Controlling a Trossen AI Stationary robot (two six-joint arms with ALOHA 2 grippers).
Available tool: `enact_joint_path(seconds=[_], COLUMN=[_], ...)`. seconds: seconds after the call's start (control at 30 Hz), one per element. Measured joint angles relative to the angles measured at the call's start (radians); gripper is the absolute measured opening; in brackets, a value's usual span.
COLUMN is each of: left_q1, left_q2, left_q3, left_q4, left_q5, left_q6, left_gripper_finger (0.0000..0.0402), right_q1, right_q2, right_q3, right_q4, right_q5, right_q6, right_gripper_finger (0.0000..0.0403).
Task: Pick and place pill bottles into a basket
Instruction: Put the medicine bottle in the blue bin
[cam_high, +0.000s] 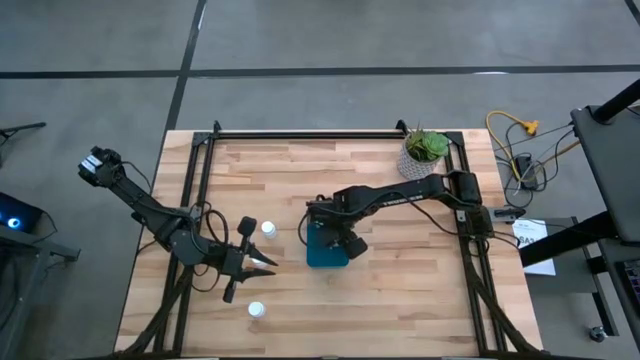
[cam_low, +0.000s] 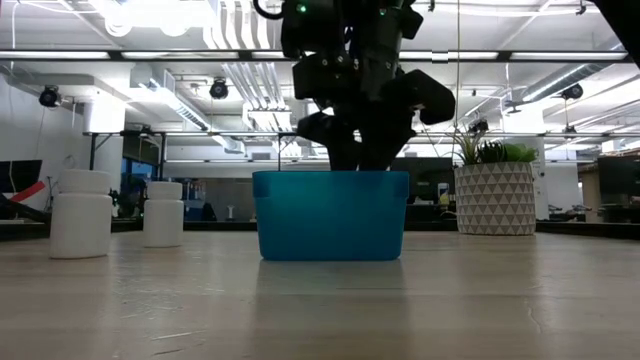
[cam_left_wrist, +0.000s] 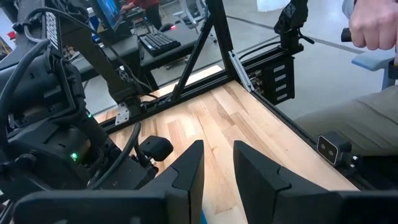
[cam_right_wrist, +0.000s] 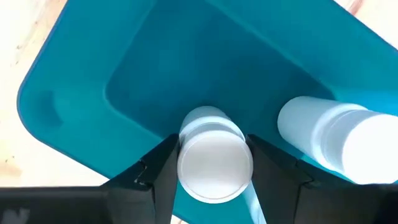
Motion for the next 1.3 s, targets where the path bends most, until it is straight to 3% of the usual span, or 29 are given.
enact_joint_path(seconds=[0.27, 0.9, 1.3], left_q1=[0.0, 0.0, 0.0], left_q2=[0.0, 0.0, 0.0], left_q3=[0.0, 0.0, 0.0], left_q4=[0.0, 0.0, 0.0], left_q5=[0.0, 0.0, 0.0], left_q6=[0.0, 0.0, 0.0], left_gripper_finger=[0.007, 0.007, 0.007], right_q1=[-0.002, -0.002, -0.002], right_q2=[0.001, -0.025, -0.144], right_q3=[-0.003, 0.001, 0.002], right_q4=[-0.003, -0.004, 0.001], right_q5=[0.002, 0.002, 0.001], right_q6=[0.005, 0.008, 0.053], right_gripper_finger=[0.0207, 0.0205, 0.0205])
